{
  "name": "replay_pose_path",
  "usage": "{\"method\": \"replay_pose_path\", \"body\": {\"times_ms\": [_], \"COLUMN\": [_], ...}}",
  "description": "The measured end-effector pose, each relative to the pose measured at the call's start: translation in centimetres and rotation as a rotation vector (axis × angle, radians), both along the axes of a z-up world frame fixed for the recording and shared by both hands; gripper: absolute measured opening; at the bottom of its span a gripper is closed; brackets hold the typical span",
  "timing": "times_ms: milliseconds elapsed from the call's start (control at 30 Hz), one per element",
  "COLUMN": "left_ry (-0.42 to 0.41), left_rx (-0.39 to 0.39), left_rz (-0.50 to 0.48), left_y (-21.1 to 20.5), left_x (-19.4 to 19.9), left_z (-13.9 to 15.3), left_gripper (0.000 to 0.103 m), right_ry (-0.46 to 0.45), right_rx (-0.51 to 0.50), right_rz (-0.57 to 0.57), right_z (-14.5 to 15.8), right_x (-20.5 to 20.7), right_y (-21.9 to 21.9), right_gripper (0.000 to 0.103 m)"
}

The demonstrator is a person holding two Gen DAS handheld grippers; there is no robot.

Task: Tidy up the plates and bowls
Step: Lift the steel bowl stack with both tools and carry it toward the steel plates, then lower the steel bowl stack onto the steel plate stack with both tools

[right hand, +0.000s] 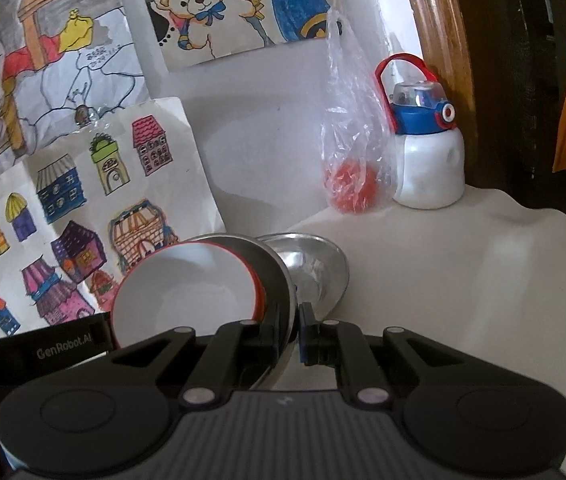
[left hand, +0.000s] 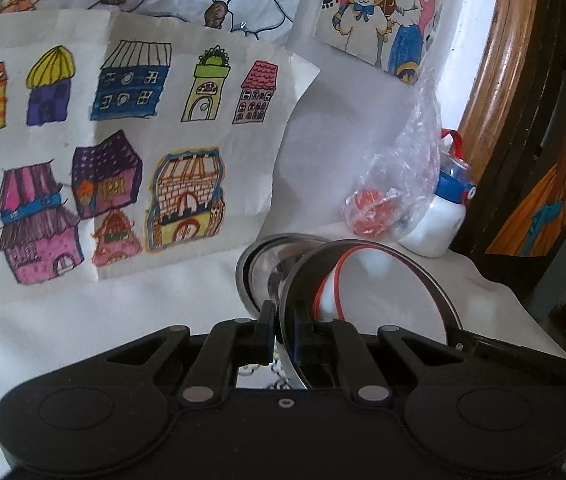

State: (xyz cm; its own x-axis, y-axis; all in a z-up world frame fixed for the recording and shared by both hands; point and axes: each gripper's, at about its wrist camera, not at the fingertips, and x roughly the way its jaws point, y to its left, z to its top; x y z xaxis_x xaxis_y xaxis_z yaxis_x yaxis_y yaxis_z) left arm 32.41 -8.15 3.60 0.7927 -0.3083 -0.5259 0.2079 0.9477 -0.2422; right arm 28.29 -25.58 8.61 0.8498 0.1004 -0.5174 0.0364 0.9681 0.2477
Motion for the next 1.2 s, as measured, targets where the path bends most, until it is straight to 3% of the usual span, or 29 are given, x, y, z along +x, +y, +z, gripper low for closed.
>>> {"method": "replay_pose_path", "body": {"times_ms": [367,1200], "left_ry": [0.007,0.068], "left_rx": [0.012,0.014], "left_rz": [0.015,0.020], "left_y": [-0.5,-1.7], "left_x": [4.1,8.8], "left_z": [-0.6,-2.0], "left_gripper": [0.006,0.006], "right_ry": [0.017,0.074], "right_rx": [0.001,-0.015], "right_rz": [0.004,-0.014], "right_z": [-0.6,-1.9], "right_x": [3.8,8.2], "right_y": [-0.2,-1.1], "right_gripper": [0.011,0.011]}}
